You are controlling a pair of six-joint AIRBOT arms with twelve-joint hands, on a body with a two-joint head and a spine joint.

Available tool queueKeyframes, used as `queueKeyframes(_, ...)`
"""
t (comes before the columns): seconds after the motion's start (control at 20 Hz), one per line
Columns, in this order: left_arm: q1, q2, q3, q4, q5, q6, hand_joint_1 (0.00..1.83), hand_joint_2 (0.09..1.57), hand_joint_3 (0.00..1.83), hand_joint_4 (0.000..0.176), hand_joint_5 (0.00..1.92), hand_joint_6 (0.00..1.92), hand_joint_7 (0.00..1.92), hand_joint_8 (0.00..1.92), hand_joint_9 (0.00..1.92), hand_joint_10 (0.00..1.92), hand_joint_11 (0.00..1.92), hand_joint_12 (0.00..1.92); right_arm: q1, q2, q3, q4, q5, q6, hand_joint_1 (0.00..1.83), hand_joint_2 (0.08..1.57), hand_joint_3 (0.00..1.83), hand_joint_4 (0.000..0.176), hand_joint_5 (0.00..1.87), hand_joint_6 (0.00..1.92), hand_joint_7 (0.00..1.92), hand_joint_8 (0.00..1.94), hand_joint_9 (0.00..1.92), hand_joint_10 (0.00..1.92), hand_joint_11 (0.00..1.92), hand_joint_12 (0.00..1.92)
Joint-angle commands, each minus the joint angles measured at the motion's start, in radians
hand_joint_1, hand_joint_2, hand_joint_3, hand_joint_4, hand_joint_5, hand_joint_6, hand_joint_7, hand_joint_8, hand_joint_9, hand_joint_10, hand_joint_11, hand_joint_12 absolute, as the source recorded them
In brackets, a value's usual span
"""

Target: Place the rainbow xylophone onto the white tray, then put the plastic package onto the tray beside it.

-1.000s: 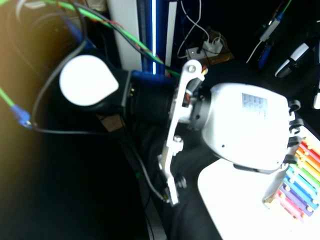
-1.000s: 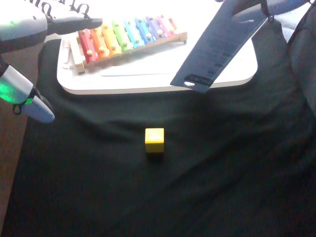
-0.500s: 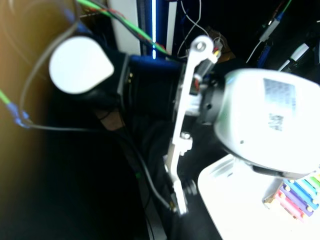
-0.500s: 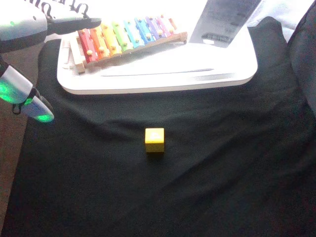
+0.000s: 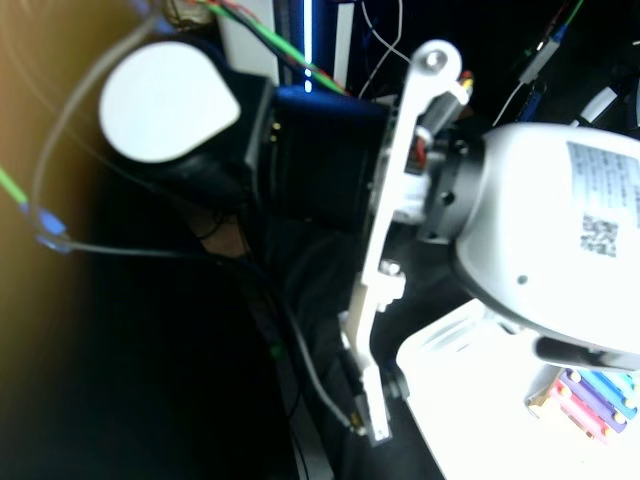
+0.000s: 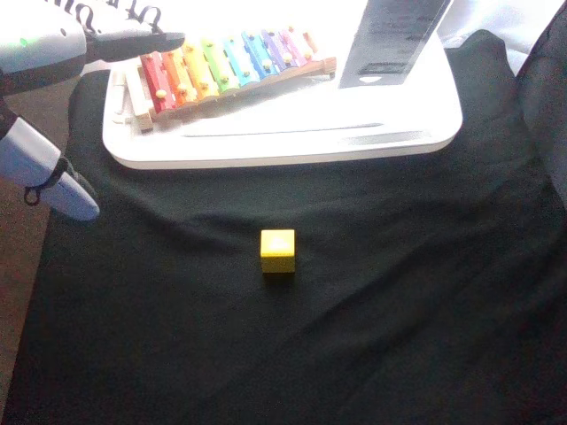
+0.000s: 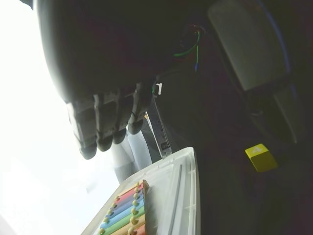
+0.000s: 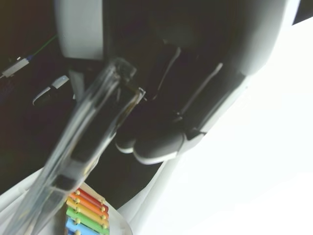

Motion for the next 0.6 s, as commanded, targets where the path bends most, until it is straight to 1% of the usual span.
queueKeyframes(0.0, -0.010, -0.003, 0.002, -0.025, -0.054, 0.000, 0.90, 0.64, 0.00, 0.081, 0.00, 0.00, 0.02, 0.01, 0.01, 0.00, 0.00, 0.00, 0.018, -0.006, 0.007, 0.066, 0.053, 0.000, 1.27, 1.15, 0.00, 0.000, 0.85, 0.87, 1.00, 1.21, 1.26, 0.92, 1.18, 1.31)
queueKeyframes(0.05, -0.009, -0.003, 0.002, -0.026, -0.055, 0.000, 0.90, 0.65, 0.00, 0.087, 0.00, 0.00, 0.02, 0.00, 0.00, 0.00, 0.00, 0.00, 0.018, -0.015, 0.012, 0.066, 0.052, 0.000, 1.27, 1.11, 0.00, 0.000, 0.96, 0.92, 1.02, 1.03, 1.35, 0.89, 1.25, 1.31)
queueKeyframes(0.1, -0.008, -0.003, 0.002, -0.027, -0.056, 0.000, 0.90, 0.65, 0.00, 0.087, 0.00, 0.00, 0.02, 0.00, 0.00, 0.00, 0.00, 0.00, 0.017, -0.028, 0.019, 0.066, 0.051, 0.000, 1.27, 1.11, 0.00, 0.000, 0.96, 0.92, 1.02, 1.03, 1.35, 0.89, 1.25, 1.31)
queueKeyframes(0.15, -0.007, -0.003, 0.002, -0.030, -0.058, 0.000, 0.88, 0.66, 0.00, 0.088, 0.00, 0.00, 0.02, 0.00, 0.00, 0.00, 0.00, 0.00, 0.013, -0.041, 0.027, 0.067, 0.050, 0.000, 1.24, 1.15, 0.00, 0.000, 0.89, 1.08, 0.95, 1.18, 1.17, 1.29, 1.14, 1.57)
queueKeyframes(0.2, -0.006, -0.003, 0.002, -0.032, -0.060, 0.000, 0.90, 0.66, 0.00, 0.099, 0.00, 0.00, 0.02, 0.00, 0.00, 0.00, 0.00, 0.00, 0.005, -0.052, 0.034, 0.076, 0.050, 0.000, 1.24, 1.18, 0.00, 0.000, 0.85, 0.94, 0.89, 1.37, 0.80, 1.28, 0.61, 1.69)
queueKeyframes(0.25, -0.004, -0.003, 0.002, -0.036, -0.063, 0.000, 0.90, 0.65, 0.00, 0.090, 0.00, 0.00, 0.02, 0.00, 0.00, 0.00, 0.00, 0.00, -0.011, -0.067, 0.043, 0.094, 0.050, 0.000, 1.25, 1.17, 0.00, 0.000, 0.87, 0.92, 0.92, 1.34, 0.68, 1.22, 0.31, 1.72)
queueKeyframes(0.3, 0.001, -0.004, 0.002, -0.040, -0.066, 0.000, 0.90, 0.65, 0.00, 0.090, 0.00, 0.00, 0.02, 0.00, 0.00, 0.00, 0.00, 0.00, -0.025, -0.078, 0.052, 0.109, 0.051, 0.000, 1.25, 1.17, 0.00, 0.000, 0.87, 0.92, 0.92, 1.34, 0.68, 1.22, 0.31, 1.72)
queueKeyframes(0.35, 0.005, -0.004, 0.002, -0.045, -0.069, 0.000, 0.87, 0.65, 0.00, 0.075, 0.00, 0.00, 0.02, 0.00, 0.00, 0.00, 0.03, 0.01, -0.039, -0.088, 0.061, 0.122, 0.051, 0.000, 1.28, 1.15, 0.00, 0.000, 0.82, 0.98, 0.99, 1.19, 0.96, 1.12, 0.69, 1.62)
queueKeyframes(0.4, 0.011, -0.004, 0.002, -0.051, -0.073, 0.000, 0.86, 0.65, 0.00, 0.080, 0.00, 0.00, 0.01, 0.00, 0.00, 0.00, 0.04, 0.02, -0.056, -0.100, 0.071, 0.137, 0.051, 0.000, 1.26, 1.16, 0.00, 0.000, 0.80, 1.01, 0.99, 1.21, 0.97, 1.02, 0.57, 1.72)
queueKeyframes(0.45, 0.016, -0.005, 0.002, -0.057, -0.076, 0.000, 0.86, 0.65, 0.00, 0.072, 0.00, 0.00, 0.01, 0.00, 0.01, 0.00, 0.06, 0.02, -0.075, -0.110, 0.083, 0.159, 0.051, 0.000, 1.25, 1.17, 0.00, 0.000, 0.79, 1.04, 0.98, 1.22, 1.03, 0.95, 0.71, 1.59)
queueKeyframes(0.5, 0.019, -0.006, 0.002, -0.061, -0.077, 0.000, 0.84, 0.66, 0.00, 0.075, 0.00, 0.00, 0.01, 0.00, 0.02, 0.01, 0.04, 0.02, -0.093, -0.118, 0.096, 0.181, 0.051, 0.000, 1.25, 1.18, 0.00, 0.000, 0.78, 1.03, 0.96, 1.27, 1.07, 0.96, 0.89, 1.48)
queueKeyframes(0.55, 0.020, -0.007, 0.002, -0.062, -0.078, 0.000, 0.83, 0.66, 0.00, 0.090, 0.00, 0.00, 0.01, 0.00, 0.01, 0.00, 0.03, 0.01, -0.107, -0.124, 0.106, 0.198, 0.051, 0.000, 1.36, 1.14, 0.00, 0.000, 0.81, 0.86, 0.93, 1.15, 1.03, 1.24, 0.96, 1.46)
